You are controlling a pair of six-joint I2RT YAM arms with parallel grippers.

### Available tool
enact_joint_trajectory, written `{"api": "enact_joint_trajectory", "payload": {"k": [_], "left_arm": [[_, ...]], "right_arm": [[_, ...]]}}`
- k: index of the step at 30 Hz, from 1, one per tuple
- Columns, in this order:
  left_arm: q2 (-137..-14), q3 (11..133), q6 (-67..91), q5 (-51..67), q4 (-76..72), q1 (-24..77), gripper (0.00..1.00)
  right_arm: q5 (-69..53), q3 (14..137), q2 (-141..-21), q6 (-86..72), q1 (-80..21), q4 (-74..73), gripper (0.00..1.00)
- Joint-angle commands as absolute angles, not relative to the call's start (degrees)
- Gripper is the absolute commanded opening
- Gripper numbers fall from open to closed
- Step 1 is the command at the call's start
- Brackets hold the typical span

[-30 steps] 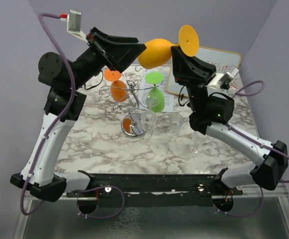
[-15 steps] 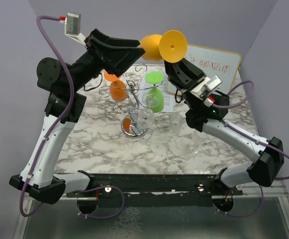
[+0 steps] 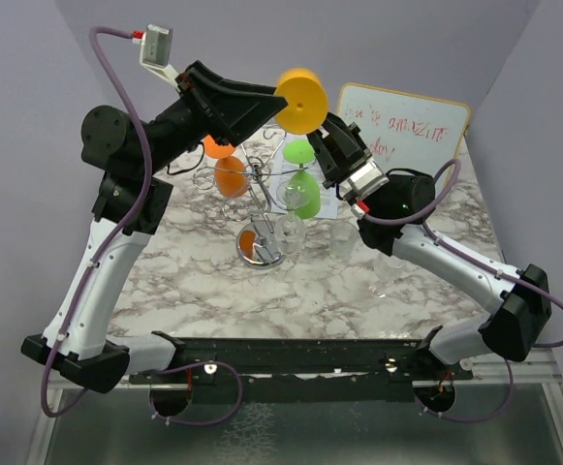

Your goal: Place the wine glass upside down on the wine glass rack

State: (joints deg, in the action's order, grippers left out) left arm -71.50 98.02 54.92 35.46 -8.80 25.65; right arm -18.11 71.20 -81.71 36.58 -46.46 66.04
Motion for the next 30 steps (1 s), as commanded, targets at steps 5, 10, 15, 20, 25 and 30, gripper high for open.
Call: {"api": "enact_joint_trajectory", "payload": {"k": [5,10,15,20,25,30], "left_arm": [[-73.21,99.29,55.65,40.6,-6.86,26.02,0.52],[-73.19,99.31,54.38,40.52,-5.76,26.02,0.23],[-72.51,99.17,52.5,38.89,-4.98,26.02,0.0],[-69.75,97.66,48.83,35.6,-5.8,26.02,0.0],[-66.51,96.59,41.29,28.66,-2.7,26.01,0.0],[-64.36,96.32,34.38,18.59,4.23,26.02,0.0]], "right_arm": [[-21.88,73.55,-81.67,41.74,-46.85,61.61,0.01],[-21.07,73.82,-82.08,40.68,-46.84,61.57,0.01],[-21.09,73.61,-81.74,40.01,-46.83,61.3,0.02],[-17.33,73.2,-81.05,34.7,-46.8,62.06,0.42],[-17.06,71.41,-78.81,34.09,-46.85,59.9,0.62],[-17.85,68.26,-75.58,32.86,-46.83,57.77,0.65]]}}
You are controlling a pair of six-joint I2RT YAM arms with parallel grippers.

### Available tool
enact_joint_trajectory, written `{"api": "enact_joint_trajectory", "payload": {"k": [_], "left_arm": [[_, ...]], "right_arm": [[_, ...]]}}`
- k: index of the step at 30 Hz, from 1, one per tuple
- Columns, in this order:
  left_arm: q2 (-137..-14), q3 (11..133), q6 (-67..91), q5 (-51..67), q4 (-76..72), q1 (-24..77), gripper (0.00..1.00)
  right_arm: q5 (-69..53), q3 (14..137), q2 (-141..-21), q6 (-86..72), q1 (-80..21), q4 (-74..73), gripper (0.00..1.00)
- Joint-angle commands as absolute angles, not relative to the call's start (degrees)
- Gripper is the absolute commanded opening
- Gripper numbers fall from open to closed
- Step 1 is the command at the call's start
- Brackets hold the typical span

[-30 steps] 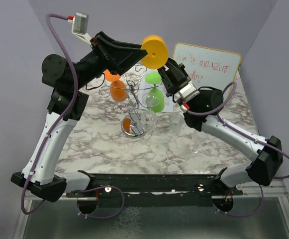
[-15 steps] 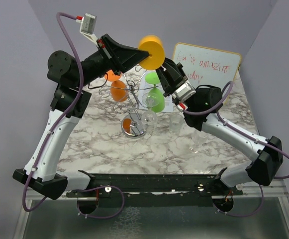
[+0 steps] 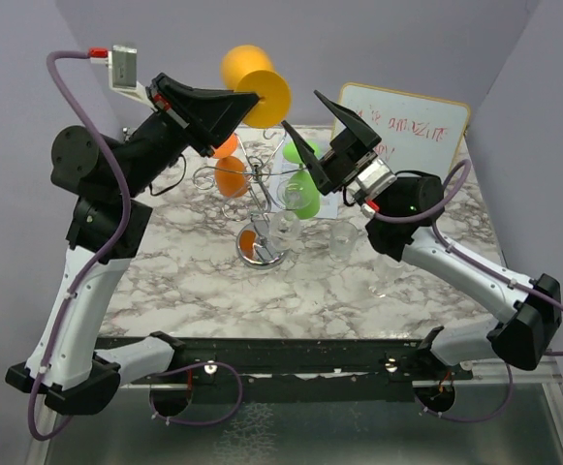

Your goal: Place the wine glass upside down on the wine glass rack

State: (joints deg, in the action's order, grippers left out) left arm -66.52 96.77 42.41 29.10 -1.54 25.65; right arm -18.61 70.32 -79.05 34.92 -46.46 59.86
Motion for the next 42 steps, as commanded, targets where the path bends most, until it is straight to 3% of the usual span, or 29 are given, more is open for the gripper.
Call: {"api": "enact_joint_trajectory", "payload": {"k": [1,9,13,26,42], "left_arm": [[-63.87,96.2,33.04,15.87,6.04,26.02,0.0],[-57.6,90.05,26.03,-13.91,21.09,26.02,0.0],[-53.51,85.25,26.63,-21.25,25.46,26.0,0.0],[-45.94,77.34,31.96,-11.75,37.19,26.02,0.0],[-43.18,66.1,52.96,-8.61,30.22,26.01,0.0]], "right_arm": [[-17.79,67.69,-74.89,32.42,-46.8,57.14,0.65],[-15.99,61.14,-68.43,24.25,-46.83,55.36,0.65],[-11.82,58.16,-64.06,18.35,-46.84,54.28,0.65],[-0.26,49.59,-52.01,7.34,-46.8,45.1,0.65],[-2.49,43.79,-46.14,3.18,-46.84,41.3,0.64]]}}
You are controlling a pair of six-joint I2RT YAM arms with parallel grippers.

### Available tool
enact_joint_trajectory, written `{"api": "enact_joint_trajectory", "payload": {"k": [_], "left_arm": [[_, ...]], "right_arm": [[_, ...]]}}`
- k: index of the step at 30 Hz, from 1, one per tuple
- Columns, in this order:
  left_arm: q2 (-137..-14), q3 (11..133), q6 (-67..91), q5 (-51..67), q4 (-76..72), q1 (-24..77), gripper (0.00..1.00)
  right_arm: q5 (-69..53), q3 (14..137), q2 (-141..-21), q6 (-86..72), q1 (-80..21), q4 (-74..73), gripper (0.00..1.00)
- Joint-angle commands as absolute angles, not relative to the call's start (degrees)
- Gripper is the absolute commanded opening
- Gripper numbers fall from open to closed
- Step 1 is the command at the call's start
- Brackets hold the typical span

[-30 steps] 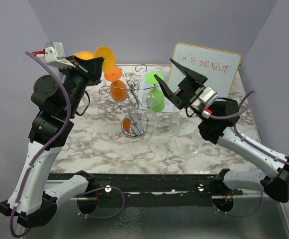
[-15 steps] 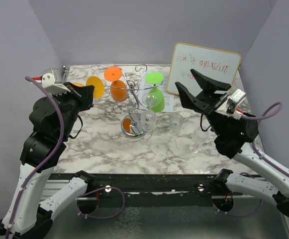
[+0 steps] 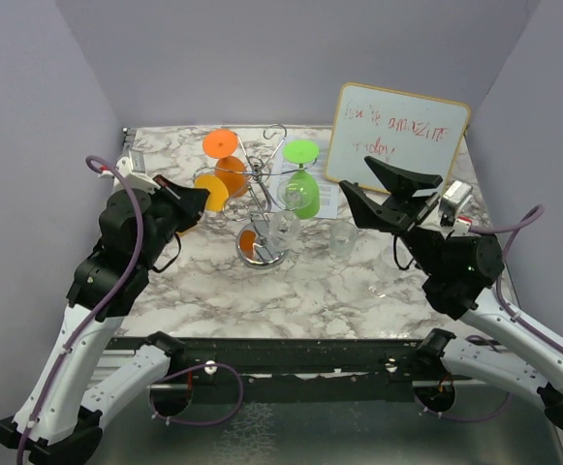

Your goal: Place the wine glass upside down on the wine glass rack

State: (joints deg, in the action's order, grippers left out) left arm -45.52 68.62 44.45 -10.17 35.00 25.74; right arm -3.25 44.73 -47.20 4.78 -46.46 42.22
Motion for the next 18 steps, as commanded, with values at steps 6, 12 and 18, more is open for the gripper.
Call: {"api": "enact_joint_trajectory", "payload": {"k": [6,12,18], "left_arm": [[-43.2,65.08,58.83,-10.48,26.73,26.01,0.0],[-44.11,64.58,65.76,-12.97,25.4,26.01,0.0],[-42.57,62.89,69.24,-18.65,25.06,26.02,0.0]], "right_arm": [[-2.55,43.86,-45.85,2.58,-46.83,40.91,0.63],[-2.13,43.52,-45.0,2.22,-46.77,40.25,0.63],[-1.96,43.51,-44.32,2.11,-46.8,39.61,0.63]]}}
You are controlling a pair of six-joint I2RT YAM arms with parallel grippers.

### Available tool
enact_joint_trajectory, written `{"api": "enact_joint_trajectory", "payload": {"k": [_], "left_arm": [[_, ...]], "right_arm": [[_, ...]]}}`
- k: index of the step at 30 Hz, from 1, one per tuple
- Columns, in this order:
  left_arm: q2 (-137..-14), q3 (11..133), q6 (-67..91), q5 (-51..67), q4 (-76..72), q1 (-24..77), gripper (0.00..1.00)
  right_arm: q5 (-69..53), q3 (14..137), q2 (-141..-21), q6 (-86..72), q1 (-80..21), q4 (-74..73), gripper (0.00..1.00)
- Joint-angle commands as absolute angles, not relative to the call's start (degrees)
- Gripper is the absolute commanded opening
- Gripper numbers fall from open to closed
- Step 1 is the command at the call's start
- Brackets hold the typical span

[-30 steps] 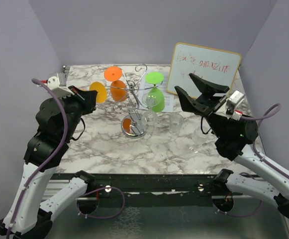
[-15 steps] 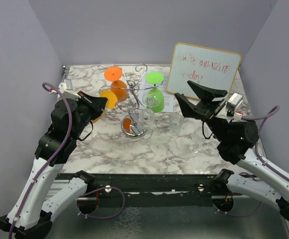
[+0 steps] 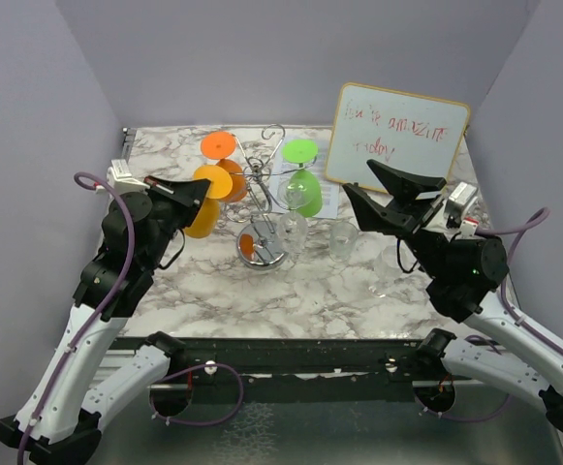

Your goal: Place the wine glass upside down on the wine glass rack

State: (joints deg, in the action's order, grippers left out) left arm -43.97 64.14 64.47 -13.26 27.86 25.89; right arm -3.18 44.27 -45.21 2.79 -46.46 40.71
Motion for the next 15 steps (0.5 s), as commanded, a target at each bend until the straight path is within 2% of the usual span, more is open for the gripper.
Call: {"api": "enact_joint_trajectory", "payload": {"k": [1,15], "left_arm": [[-42.41,62.65,69.4,-19.17,24.85,26.02,0.0],[-45.08,60.83,72.75,-14.18,21.26,26.01,0.0]], "right_arm": [[-1.86,43.51,-44.23,2.13,-46.84,39.51,0.63],[-1.5,43.58,-44.12,1.89,-46.85,39.07,0.62]]}}
